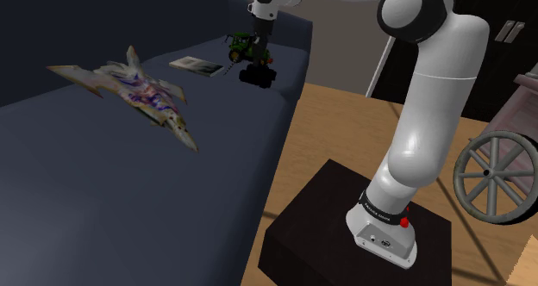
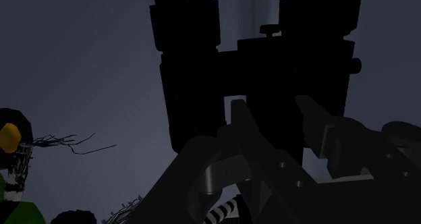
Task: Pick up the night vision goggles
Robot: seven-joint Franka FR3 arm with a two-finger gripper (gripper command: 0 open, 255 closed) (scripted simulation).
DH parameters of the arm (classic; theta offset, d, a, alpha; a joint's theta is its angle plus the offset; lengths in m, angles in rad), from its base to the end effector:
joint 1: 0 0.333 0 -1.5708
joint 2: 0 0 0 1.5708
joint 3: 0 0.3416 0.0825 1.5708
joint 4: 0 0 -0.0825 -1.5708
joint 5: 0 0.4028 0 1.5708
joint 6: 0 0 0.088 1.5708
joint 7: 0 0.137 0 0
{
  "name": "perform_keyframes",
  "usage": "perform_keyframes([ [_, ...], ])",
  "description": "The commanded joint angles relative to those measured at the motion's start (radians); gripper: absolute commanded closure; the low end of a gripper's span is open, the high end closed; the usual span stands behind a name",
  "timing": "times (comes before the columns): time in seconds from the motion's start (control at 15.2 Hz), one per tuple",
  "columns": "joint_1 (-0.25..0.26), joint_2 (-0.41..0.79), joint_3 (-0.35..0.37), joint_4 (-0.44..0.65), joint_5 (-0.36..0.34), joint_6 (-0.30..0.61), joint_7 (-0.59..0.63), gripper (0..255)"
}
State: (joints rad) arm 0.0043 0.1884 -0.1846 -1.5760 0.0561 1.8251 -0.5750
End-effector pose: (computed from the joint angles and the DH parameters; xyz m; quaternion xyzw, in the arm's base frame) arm 0.6438 -0.1022 0.5270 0.9808 0.1920 0.0335 0.0023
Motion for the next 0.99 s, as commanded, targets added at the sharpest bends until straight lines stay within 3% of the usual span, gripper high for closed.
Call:
perform_keyframes([
  [0.0, -0.001, 0.000, -0.001, 0.023, 0.000, -0.023, 0.000, 255],
  [0.92, -0.008, 0.031, -0.003, 0.231, 0.005, -0.200, 0.001, 255],
])
